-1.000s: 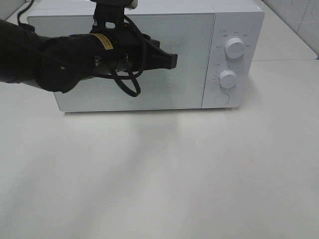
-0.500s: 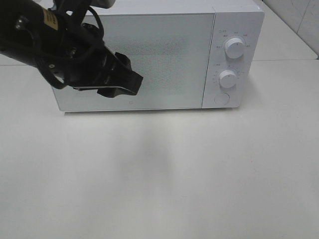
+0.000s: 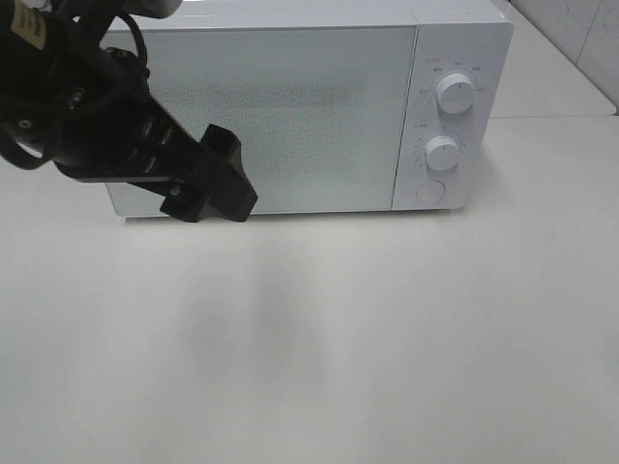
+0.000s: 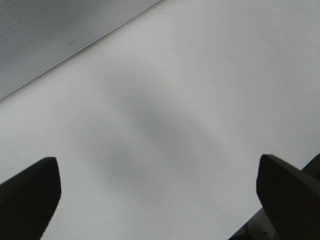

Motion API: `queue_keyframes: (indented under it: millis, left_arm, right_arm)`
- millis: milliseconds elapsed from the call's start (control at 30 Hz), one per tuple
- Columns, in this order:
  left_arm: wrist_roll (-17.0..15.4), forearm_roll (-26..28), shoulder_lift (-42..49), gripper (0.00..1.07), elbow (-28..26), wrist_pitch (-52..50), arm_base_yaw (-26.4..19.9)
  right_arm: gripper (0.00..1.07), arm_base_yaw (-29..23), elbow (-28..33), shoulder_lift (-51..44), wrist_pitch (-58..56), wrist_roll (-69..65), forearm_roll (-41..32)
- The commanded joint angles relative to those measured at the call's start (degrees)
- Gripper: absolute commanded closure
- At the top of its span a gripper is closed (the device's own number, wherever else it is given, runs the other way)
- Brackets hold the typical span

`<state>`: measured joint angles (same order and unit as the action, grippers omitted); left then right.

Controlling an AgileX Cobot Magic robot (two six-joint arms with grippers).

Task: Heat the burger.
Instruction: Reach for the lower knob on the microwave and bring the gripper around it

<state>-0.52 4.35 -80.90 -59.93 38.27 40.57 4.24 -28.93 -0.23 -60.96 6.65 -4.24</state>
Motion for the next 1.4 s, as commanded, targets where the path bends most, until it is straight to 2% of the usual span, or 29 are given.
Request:
queue_keyframes:
  millis: [33,467,533,600,633,700,733,767,833,867,933,1033,1100,1133,1167,1233,1300,1333,1400]
  left_arm:
    - [-0.3,-0.4,0.5,0.05,0.1,3.1,-2.1]
    - [-0.1,-0.5,3.3,0.05,0.1,17.3,-13.9]
    - [-0.1,-0.7,4.6,0.05,0.1,19.9,-18.3]
    - [-0.1,-0.7,5.0,0.05,0.1,20.7,-19.5]
    - [-0.1,-1.4,5.9,0.05,0.1,22.6,-23.0]
    - [-0.1,-1.7,6.3,0.05,0.1,23.4,-24.4]
    - [0.0,-2.5,7.2,0.05,0.1,25.0,-27.7]
    - [0.0,-2.5,7.2,0.05,0.1,25.0,-27.7]
    - [2.2,-3.0,9.1,0.05,0.1,26.7,-32.1]
    - [2.2,-3.0,9.1,0.05,0.1,26.7,-32.1]
    - [2.5,-3.0,10.9,0.05,0.1,26.7,-35.9]
    - [3.4,-3.2,11.9,0.05,0.2,26.6,-37.9]
    - [6.0,-3.1,14.8,0.05,1.7,26.6,-38.8]
    - [6.0,-3.1,14.8,0.05,1.7,26.6,-38.8]
    - [7.6,-2.2,17.6,0.05,4.3,25.5,-38.8]
    - [7.8,-1.3,19.6,0.05,6.1,24.8,-38.8]
    - [7.8,1.5,26.2,0.05,11.4,23.3,-38.8]
    - [7.8,1.5,26.2,0.05,11.4,23.3,-38.8]
    - [7.3,3.4,33.9,0.05,16.6,23.1,-38.8]
  right_arm:
    - [0.11,0.1,-0.1,-1.5,0.3,0.3,-0.1]
    - [0.11,0.1,-0.1,-1.5,0.3,0.3,-0.1]
    - [0.11,0.1,-0.1,-1.5,0.3,0.3,-0.1]
    - [0.11,0.1,-0.1,-1.5,0.3,0.3,-0.1]
    - [0.11,0.1,-0.1,-1.5,0.3,0.3,-0.1]
    - [0.11,0.1,-0.1,-1.5,0.3,0.3,-0.1]
    - [0.11,0.1,-0.1,-1.5,0.3,0.3,-0.1]
    - [0.11,0.1,-0.1,-1.5,0.3,0.3,-0.1]
    - [0.11,0.1,-0.1,-1.5,0.3,0.3,-0.1]
    - [0.11,0.1,-0.1,-1.5,0.3,0.3,-0.1]
    - [0.11,0.1,-0.1,-1.5,0.3,0.3,-0.1]
    - [0.11,0.1,-0.1,-1.5,0.3,0.3,-0.1]
    - [0.11,0.1,-0.1,-1.5,0.3,0.3,-0.1]
    - [0.11,0.1,-0.1,-1.5,0.3,0.3,-0.1]
    - [0.11,0.1,-0.1,-1.5,0.3,0.3,-0.1]
    - [0.11,0.1,-0.1,-1.5,0.3,0.3,-0.1]
    - [0.11,0.1,-0.1,-1.5,0.3,0.3,-0.1]
    - [0.11,0.1,-0.1,-1.5,0.3,0.3,-0.1]
    - [0.11,0.1,-0.1,-1.5,0.3,0.3,-0.1]
